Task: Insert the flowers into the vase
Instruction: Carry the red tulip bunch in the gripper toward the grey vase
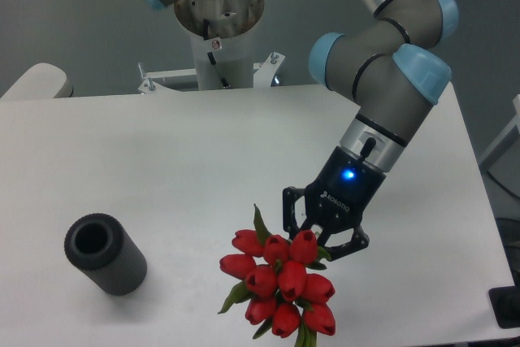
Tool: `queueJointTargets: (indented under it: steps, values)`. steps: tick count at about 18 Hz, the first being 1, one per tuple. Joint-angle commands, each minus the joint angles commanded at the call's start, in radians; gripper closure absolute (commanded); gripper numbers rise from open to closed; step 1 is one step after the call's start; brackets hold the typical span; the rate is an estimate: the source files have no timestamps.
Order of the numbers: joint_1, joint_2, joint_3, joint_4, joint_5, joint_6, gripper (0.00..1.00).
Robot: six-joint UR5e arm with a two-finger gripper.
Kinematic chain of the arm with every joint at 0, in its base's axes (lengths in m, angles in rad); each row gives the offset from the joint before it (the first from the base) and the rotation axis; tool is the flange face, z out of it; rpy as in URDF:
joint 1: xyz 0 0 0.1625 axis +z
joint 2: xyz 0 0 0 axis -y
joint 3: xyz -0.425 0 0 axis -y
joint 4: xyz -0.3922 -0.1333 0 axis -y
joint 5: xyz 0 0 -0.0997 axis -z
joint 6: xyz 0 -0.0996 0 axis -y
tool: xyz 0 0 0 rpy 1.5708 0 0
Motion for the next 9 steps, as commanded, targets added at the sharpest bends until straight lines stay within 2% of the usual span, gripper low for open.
queueJointTargets:
  steps: [9]
  values:
    - [-0.015, 0.0, -0.011, 0.012, 0.0, -0.008, 0.79]
